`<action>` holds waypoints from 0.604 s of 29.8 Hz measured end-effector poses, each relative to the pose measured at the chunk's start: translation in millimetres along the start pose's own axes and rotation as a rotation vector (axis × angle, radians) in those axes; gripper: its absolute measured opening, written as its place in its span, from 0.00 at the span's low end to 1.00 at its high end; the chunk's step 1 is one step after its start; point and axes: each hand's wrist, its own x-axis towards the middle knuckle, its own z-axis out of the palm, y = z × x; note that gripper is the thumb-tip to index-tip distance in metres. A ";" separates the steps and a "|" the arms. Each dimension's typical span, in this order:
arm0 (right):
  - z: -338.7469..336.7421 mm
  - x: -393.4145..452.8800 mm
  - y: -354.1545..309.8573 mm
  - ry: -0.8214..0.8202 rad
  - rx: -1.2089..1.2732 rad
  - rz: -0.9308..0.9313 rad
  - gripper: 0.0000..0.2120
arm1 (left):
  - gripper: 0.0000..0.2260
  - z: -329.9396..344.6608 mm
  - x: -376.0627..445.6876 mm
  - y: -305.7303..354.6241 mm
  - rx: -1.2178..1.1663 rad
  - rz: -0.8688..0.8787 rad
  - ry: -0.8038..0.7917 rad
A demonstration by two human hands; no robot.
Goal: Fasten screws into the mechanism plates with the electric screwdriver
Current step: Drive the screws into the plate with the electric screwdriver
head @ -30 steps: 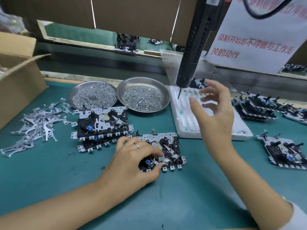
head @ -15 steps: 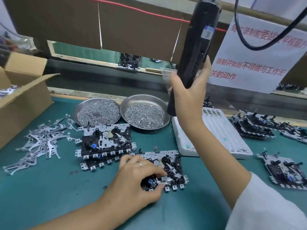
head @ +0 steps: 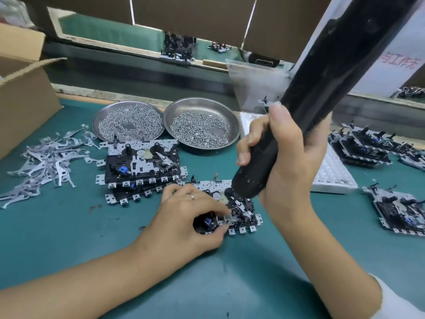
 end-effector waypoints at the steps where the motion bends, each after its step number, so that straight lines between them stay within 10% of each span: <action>1: -0.5 -1.4 0.2 0.000 0.000 0.008 0.11 | 0.10 0.5 -0.1 0.3 0.005 0.002 0.004; 18: -1.2 -20.2 9.7 -0.030 -0.043 0.086 0.10 | 0.07 1.2 0.3 1.4 0.014 0.015 0.015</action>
